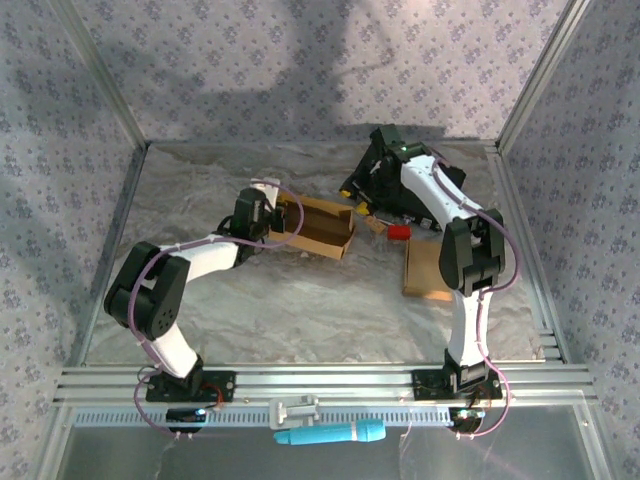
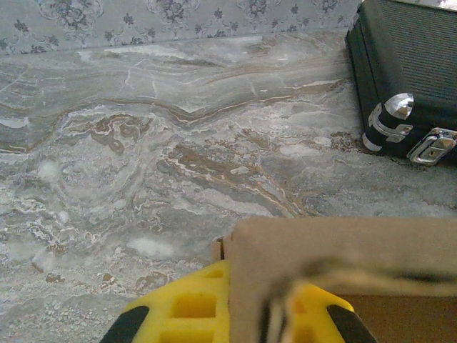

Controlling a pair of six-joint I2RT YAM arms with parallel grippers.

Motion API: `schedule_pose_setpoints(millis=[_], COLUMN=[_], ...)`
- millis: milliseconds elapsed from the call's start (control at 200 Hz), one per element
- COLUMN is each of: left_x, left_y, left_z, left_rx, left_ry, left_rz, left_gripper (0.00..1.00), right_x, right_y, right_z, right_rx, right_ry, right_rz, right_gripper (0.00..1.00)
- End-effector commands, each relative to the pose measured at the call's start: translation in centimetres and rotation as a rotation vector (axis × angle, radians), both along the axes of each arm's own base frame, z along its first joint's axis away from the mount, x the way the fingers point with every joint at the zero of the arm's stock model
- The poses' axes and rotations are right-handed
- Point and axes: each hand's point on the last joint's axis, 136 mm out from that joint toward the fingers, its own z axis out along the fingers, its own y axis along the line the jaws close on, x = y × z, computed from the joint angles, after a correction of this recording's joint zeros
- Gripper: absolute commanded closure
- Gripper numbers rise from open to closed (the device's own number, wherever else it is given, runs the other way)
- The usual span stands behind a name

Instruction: Fold the paper box

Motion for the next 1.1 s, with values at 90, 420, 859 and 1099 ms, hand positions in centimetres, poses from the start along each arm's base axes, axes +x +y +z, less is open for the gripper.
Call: schedule_pose_setpoints(millis=[90, 420, 859, 1099], left_x=[-3.0, -6.8, -13.2, -16.2], left_y=[0.1, 0.6, 2.7, 2.5], left_z=[-4.0, -5.6, -6.0, -4.5], left_rx=[0.044, 0.008, -0.086, -0.175], left_ry=[0.176, 0.283, 0.428, 0.516], left_rz=[-0.018, 0.040, 0.170, 0.144], left_gripper=[0.97, 0.88, 0.70, 0.61], right_x=[-2.7, -6.2, -8.4, -8.4], right_y=[0.7, 1.9, 1.7, 0.9], right_z=[-1.3, -4.2, -4.6, -3.9], right_rx=[0.014, -0.023, -0.092, -0.116], right_ry=[0.100, 0.145, 0.102, 0.082], right_rz=[0.018, 0.034, 0.034, 0.040], right_gripper=[0.49, 0.57, 0.62, 0.62])
